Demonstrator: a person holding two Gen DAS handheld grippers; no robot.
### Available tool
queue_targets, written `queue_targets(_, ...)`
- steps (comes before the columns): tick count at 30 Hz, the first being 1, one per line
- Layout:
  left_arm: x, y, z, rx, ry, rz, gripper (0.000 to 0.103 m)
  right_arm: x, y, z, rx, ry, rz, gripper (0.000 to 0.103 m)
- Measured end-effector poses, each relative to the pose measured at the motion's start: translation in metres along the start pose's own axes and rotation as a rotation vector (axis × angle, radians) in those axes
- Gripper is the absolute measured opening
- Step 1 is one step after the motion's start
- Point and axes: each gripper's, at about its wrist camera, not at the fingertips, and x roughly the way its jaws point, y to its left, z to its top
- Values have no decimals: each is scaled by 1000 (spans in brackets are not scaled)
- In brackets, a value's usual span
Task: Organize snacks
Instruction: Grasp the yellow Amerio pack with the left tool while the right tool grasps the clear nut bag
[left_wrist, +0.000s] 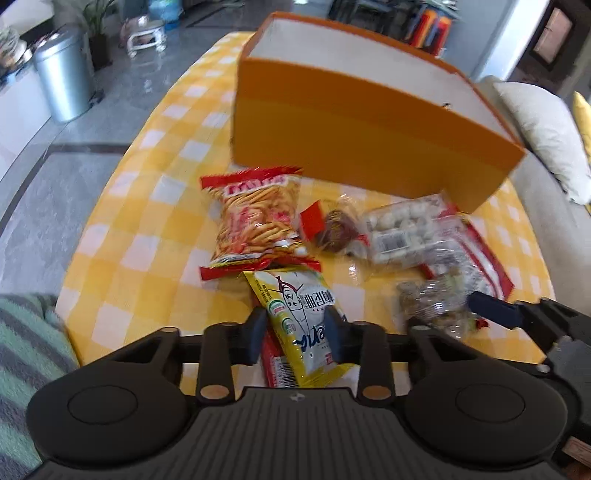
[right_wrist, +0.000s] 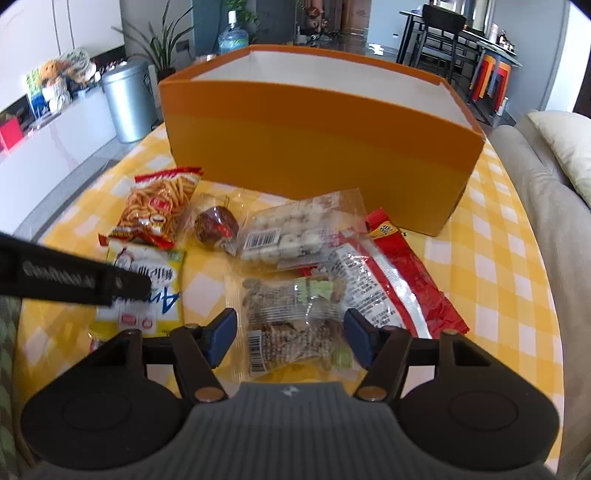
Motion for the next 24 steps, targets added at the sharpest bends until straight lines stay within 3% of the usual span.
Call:
queue_targets(3, 4, -4, -2, 19, 32, -41, 18, 3, 4, -2, -27, 16, 0, 60)
queue_targets(10, 9, -15, -6, 63, 80, -93, 19, -5, 1, -10, -9, 93, 7, 54)
queue_targets(13, 12, -21, -8, 73, 108, -77, 39, -13, -6, -16, 25, 131, -6, 52)
queue_targets(15, 12, -26, -10, 78, 111, -72, 63, -16, -12, -19, 53, 158, -21, 52)
queue_targets(18, 10, -37, -9, 73, 111, -45, 73, -20, -21, -23, 83, 180, -37, 52)
queue_targets(24, 25, -57, -2, 77, 149, 53, 77, -22, -28, -27, 90, 167, -27, 52)
